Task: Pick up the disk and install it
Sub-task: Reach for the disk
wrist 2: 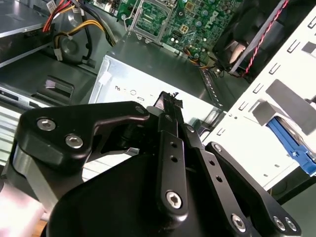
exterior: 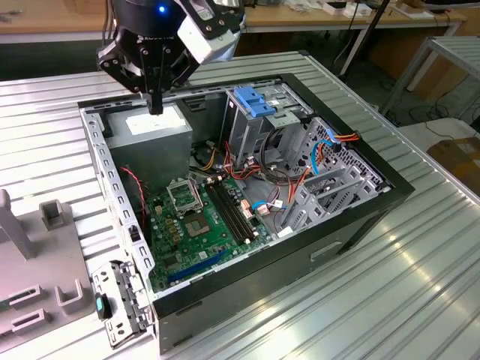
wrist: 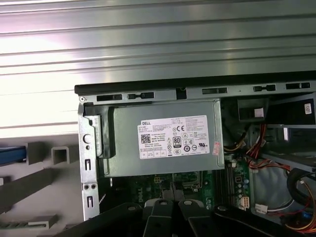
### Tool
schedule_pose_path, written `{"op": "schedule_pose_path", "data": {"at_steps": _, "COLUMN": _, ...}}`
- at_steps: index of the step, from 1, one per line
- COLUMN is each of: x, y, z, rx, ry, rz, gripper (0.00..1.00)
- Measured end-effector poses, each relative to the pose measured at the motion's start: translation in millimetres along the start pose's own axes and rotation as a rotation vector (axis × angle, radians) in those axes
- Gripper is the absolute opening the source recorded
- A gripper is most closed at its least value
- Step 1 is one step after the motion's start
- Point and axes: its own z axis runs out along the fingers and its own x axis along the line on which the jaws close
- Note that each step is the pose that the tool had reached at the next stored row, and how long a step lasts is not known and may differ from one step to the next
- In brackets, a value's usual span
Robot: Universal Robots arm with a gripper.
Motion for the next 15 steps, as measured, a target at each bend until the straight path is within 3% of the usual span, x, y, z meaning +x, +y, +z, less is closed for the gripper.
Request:
{"op": "schedule_pose_path", "data": {"at_steps": 4, "x": 14.4, "y": -1.1, "z": -0.4, "rx": 0.0001, "ry": 0.0, "rz": 0.0, "gripper": 0.11}}
{"op": "schedule_pose_path", "data": {"at_steps": 10, "x": 30.6, "y": -2.3, "z": -0.9, "rx": 0.0, "ry": 0.0, "rz": 0.0, "gripper": 0.11}}
{"op": "schedule_pose_path", "data": {"at_steps": 14, "x": 48.8, "y": -3.7, "z": -1.3, "rx": 0.0, "ry": 0.0, "rz": 0.0, "gripper": 0.11}}
{"op": "schedule_pose_path", "data": {"at_steps": 15, "x": 50.7, "y": -3.8, "z": -1.4, "rx": 0.0, "ry": 0.0, "rz": 0.0, "gripper": 0.11}}
